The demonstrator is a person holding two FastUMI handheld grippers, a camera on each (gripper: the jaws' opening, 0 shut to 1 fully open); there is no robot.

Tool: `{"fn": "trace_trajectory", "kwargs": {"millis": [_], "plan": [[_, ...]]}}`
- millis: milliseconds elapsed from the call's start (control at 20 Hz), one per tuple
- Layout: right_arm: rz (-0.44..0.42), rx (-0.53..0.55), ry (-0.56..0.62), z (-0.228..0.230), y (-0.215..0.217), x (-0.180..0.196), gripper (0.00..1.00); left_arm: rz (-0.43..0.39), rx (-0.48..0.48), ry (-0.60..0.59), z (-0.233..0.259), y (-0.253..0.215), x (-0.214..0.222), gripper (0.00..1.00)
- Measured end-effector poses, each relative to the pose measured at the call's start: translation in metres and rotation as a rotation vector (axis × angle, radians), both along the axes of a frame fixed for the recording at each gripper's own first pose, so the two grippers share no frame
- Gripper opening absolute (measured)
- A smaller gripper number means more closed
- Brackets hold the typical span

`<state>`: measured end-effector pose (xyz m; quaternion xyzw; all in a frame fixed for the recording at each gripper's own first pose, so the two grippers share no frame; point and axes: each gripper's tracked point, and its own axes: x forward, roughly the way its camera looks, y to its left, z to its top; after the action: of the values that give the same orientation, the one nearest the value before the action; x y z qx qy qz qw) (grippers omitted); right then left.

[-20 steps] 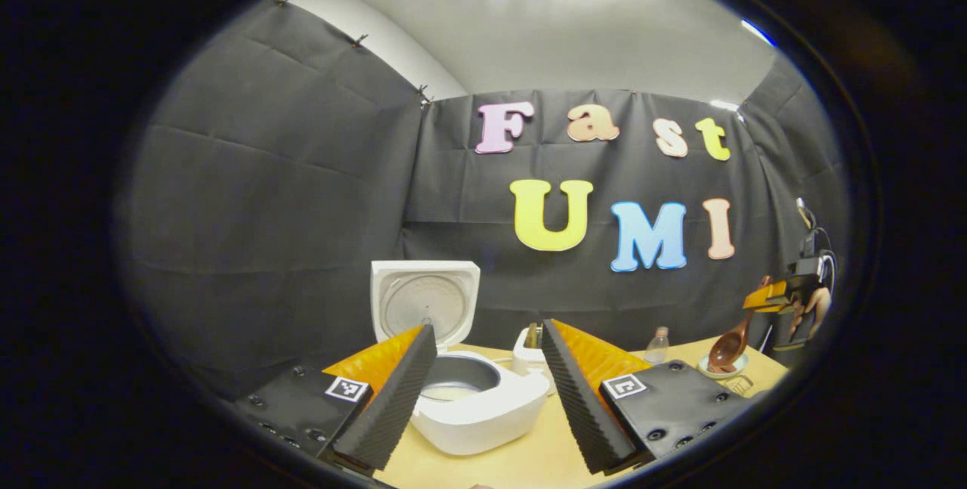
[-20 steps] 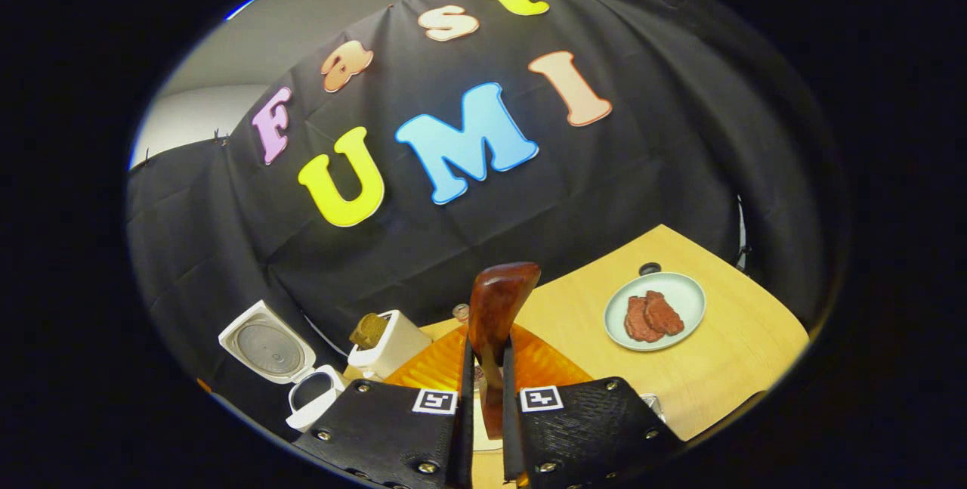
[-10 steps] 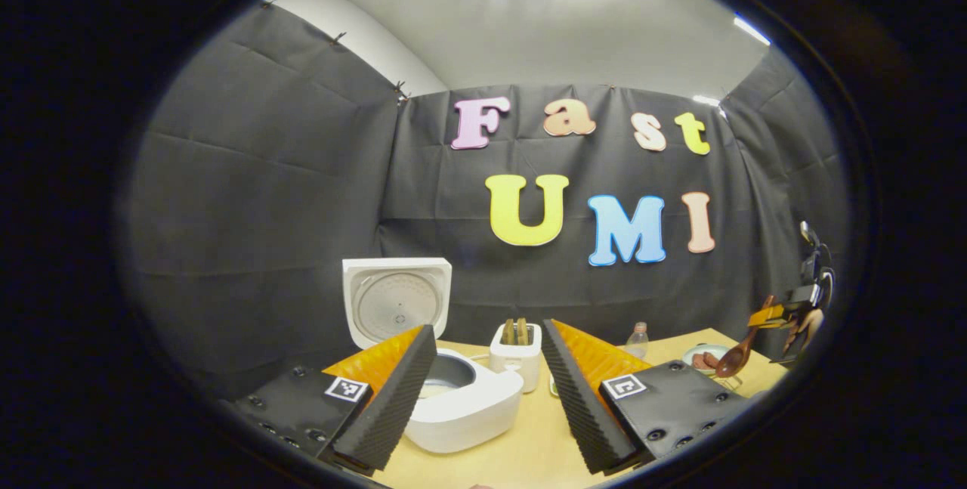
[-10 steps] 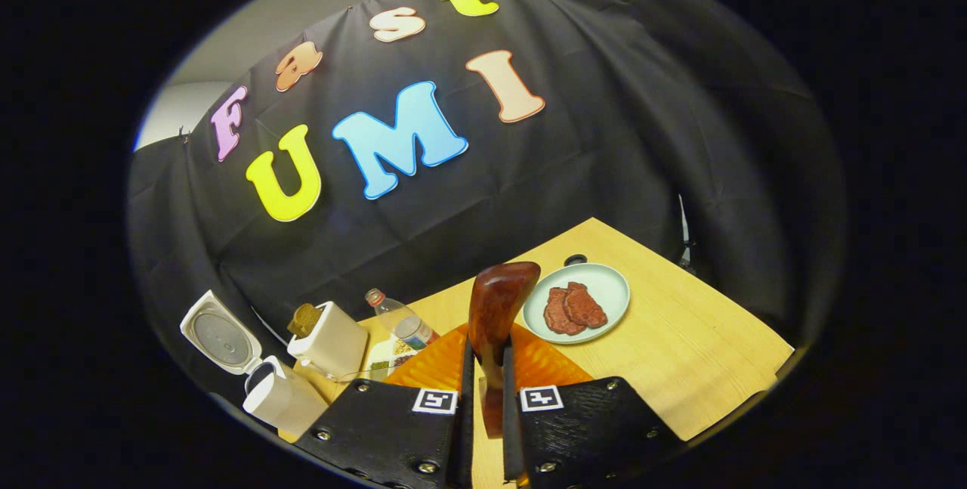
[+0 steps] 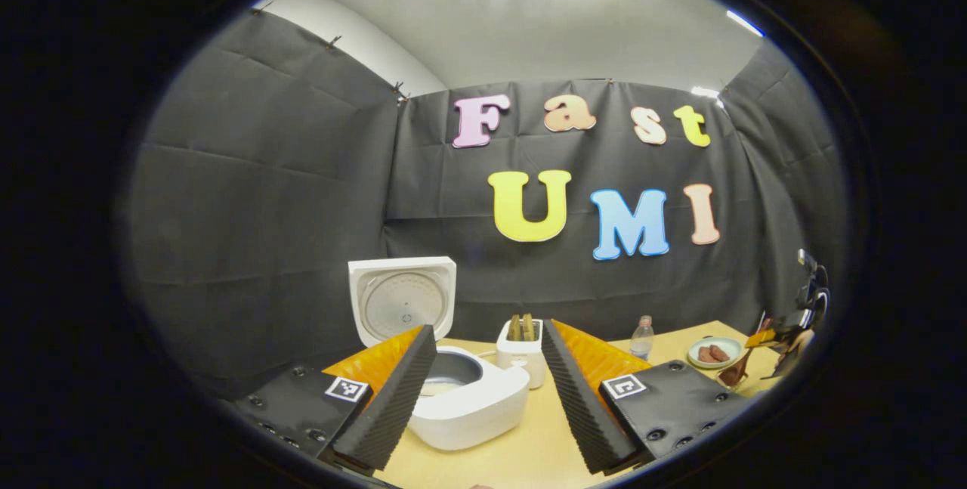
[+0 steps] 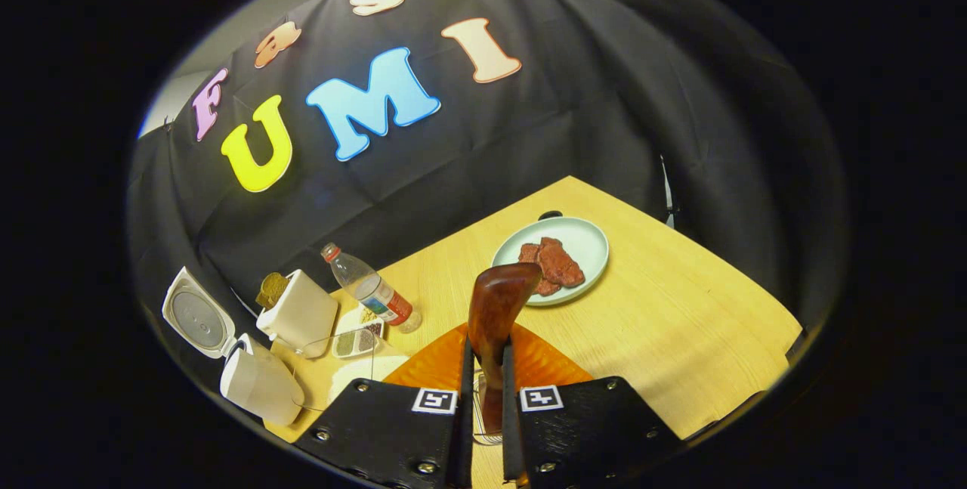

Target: Close the left gripper, press the button to open the rice cooker; take a wooden spoon from the chopstick holder with the right hand, scoop a spoonful of rice and pour it into the rice cooker, then put the wooden spoon back into the chopstick holder.

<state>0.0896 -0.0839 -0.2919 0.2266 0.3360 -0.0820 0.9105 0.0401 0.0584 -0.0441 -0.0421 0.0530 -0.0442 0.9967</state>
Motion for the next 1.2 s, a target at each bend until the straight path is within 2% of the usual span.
{"fn": "trace_trajectory", "kwargs": {"millis": [150,350,450,500,550,600,700,950,1200], "plan": [[0.018,-0.003,0.033,-0.016,-0.003,-0.008,0.16,0.009,0.01,-0.001,0.002,0.0,-0.006,0.96],[0.007,-0.027,0.029,-0.015,-0.015,-0.011,0.17,0.009,0.003,-0.004,0.002,0.001,-0.004,0.99],[-0.005,-0.07,0.008,-0.004,-0.025,-0.012,0.25,0.008,-0.002,-0.011,0.004,-0.001,0.0,0.97],[0.001,-0.08,0.001,0.001,-0.027,-0.013,0.33,0.005,-0.008,-0.014,0.003,-0.002,0.001,0.96],[0.005,-0.099,-0.007,0.006,-0.03,-0.014,0.53,0.0,-0.016,-0.013,0.003,-0.005,0.002,0.97],[0.003,-0.129,-0.02,0.013,-0.036,-0.014,0.65,-0.003,-0.023,-0.014,0.002,-0.007,0.002,0.97],[-0.009,-0.208,-0.05,0.031,-0.049,-0.016,0.97,-0.009,-0.031,-0.013,0.001,-0.012,0.005,0.97],[0.012,-0.349,-0.149,0.093,-0.052,-0.024,0.98,-0.023,-0.032,-0.009,-0.001,-0.015,0.021,0.97],[0.005,-0.397,-0.286,0.162,-0.033,-0.039,0.98,-0.004,-0.046,-0.01,0.0,0.0,0.055,0.95]]}}
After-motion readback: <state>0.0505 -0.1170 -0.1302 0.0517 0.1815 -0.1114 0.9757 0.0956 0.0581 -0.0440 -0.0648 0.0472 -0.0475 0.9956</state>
